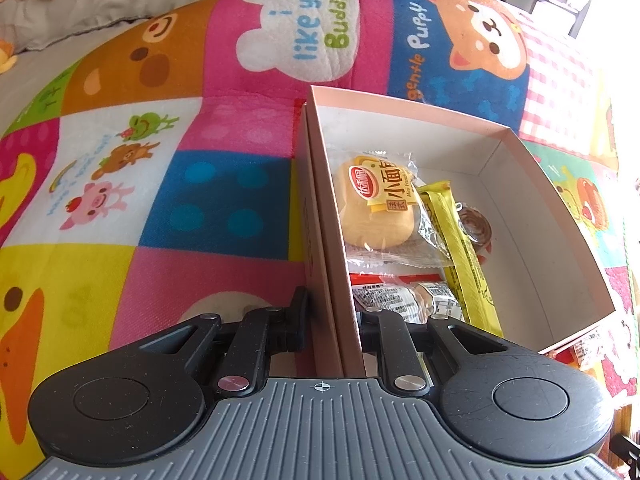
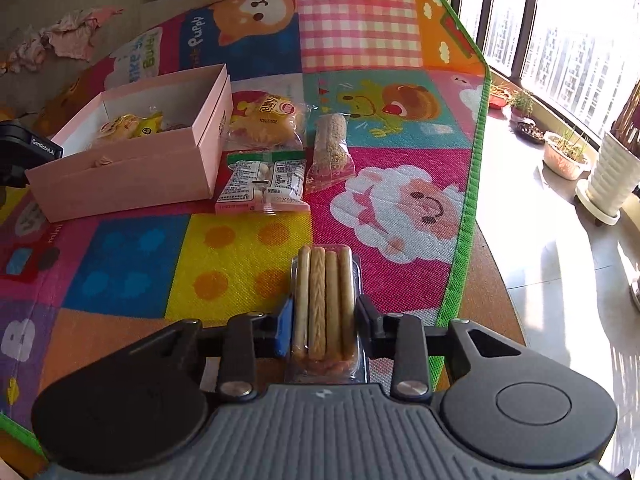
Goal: Organize objects
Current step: 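Reach the right tool to the wafer stick tray and grasp it, then carry the wafer stick tray into the pink box and release it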
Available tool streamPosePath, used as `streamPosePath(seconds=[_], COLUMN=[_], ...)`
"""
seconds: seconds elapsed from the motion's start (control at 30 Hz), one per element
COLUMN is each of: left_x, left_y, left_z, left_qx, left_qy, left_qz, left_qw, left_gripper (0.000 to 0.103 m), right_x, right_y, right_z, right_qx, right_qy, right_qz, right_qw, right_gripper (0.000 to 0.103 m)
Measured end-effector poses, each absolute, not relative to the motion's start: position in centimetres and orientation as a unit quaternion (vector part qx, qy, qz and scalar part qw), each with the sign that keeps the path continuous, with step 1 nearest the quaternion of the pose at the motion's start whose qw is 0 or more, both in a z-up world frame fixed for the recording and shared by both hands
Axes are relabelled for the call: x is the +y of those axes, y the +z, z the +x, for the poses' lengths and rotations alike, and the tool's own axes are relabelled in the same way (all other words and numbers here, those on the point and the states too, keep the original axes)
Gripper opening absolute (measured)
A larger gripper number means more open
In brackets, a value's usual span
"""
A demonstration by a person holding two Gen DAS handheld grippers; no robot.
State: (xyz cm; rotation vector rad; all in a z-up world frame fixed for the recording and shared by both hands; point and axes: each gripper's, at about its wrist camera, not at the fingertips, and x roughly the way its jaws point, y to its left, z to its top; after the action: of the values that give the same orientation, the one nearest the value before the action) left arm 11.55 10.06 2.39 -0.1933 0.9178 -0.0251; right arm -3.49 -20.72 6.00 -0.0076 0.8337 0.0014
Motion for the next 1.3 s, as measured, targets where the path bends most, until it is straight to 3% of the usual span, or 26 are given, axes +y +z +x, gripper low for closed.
streamPosePath(seconds=[0.17, 0.57, 0.93, 1.1, 1.2, 1.3], left_x=[10.0, 10.1, 10.1, 10.2, 10.1, 10.1], left_y=[2.4, 2.3, 2.2, 2.3, 2.3, 2.3], left_z=[11.5, 11.4, 11.3, 11.4, 11.5, 11.4], left_qx=[0.443, 0.438, 0.435, 0.435, 0.437, 0.436], left_qy=[-0.014, -0.024, -0.026, -0.030, -0.029, -0.030], left_qz=[-0.092, -0.096, -0.099, -0.098, -0.098, -0.096], left_qw=[0.892, 0.894, 0.895, 0.894, 0.894, 0.894], left_gripper=[0.018, 0.020, 0.021, 0.021, 0.021, 0.021], right_x=[-20.3, -17.1, -12.9, -11.4, -10.4, -10.2], right_y=[9.3, 22.5, 20.6, 19.2, 18.5, 18.7], right_z=[-4.7, -0.2, 5.8, 9.1, 13.2, 17.0], right_qx=[0.401, 0.251, 0.278, 0.327, 0.361, 0.339], right_qy=[0.055, 0.134, 0.148, 0.149, 0.141, 0.097], right_qz=[0.025, -0.012, -0.025, -0.038, -0.038, -0.047], right_qw=[0.914, 0.958, 0.949, 0.932, 0.921, 0.935], right_gripper=[0.032, 0.031, 0.031, 0.031, 0.035, 0.037])
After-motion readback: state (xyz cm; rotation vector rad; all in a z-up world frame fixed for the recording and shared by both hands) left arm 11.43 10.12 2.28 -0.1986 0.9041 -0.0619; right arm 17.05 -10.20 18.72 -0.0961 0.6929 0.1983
